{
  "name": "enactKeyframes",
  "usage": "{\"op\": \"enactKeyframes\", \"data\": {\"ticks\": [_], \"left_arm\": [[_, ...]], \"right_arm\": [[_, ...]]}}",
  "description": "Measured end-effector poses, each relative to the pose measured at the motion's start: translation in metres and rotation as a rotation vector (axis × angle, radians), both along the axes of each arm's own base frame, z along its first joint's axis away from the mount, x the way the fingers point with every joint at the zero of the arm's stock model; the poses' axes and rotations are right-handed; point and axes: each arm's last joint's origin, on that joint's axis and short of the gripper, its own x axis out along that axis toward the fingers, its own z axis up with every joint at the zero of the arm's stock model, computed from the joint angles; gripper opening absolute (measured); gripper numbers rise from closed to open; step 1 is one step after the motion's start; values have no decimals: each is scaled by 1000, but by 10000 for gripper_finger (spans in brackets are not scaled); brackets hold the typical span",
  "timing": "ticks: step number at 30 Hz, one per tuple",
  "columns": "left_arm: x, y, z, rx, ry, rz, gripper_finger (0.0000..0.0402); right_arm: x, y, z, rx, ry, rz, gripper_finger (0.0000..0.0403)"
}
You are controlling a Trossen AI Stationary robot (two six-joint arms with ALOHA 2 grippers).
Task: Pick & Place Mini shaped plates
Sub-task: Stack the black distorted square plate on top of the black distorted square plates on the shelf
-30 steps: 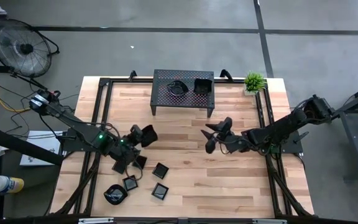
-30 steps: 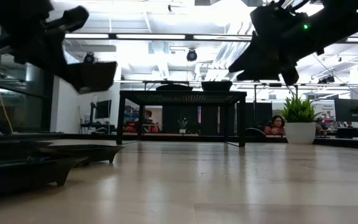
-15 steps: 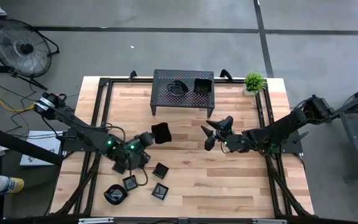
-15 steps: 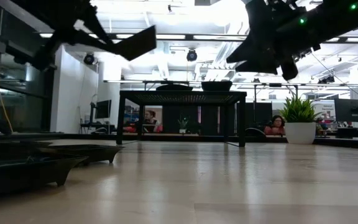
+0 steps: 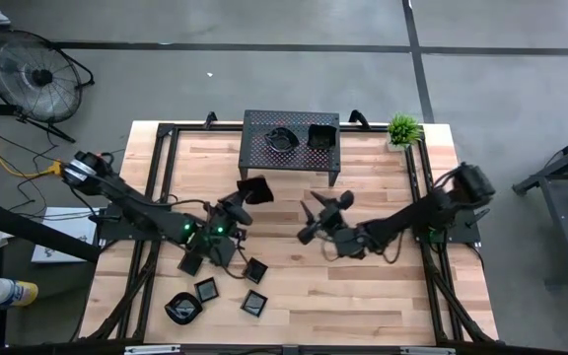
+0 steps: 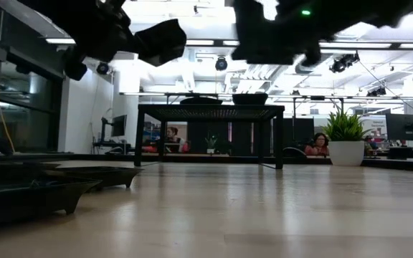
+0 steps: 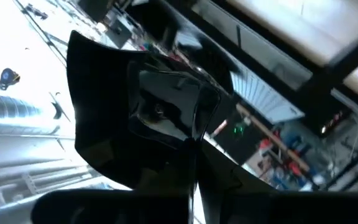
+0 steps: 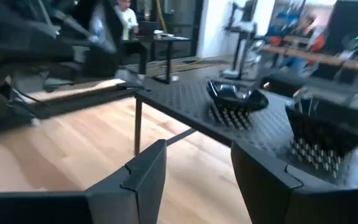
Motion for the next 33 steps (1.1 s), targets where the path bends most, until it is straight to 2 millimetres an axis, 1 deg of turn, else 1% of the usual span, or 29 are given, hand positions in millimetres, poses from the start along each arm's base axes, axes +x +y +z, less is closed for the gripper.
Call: {"op": "enactKeyframes", "data": {"ticks": [6,8,11,14,18,22,27,33], "left_arm": [[2,4,-5,65,73,39,0],[2,4,-6,70,80,42,0],[2,4,-8,79,94,43,0],[3,4,-9,82,94,46,0],[3,4,-9,81,93,46,0],[3,4,-9,78,88,46,0],[3,4,-10,69,73,47,0],[3,4,-10,61,73,39,0]], "right_arm": [[47,16,10,-149,128,-106,177],[58,18,16,-177,154,-124,177],[71,19,25,-177,140,-95,177],[76,14,30,-142,88,-81,177],[80,6,31,-113,54,-70,177],[85,-1,29,-56,11,53,177],[87,-9,26,-35,11,29,177],[89,-17,25,-18,7,58,176]]}}
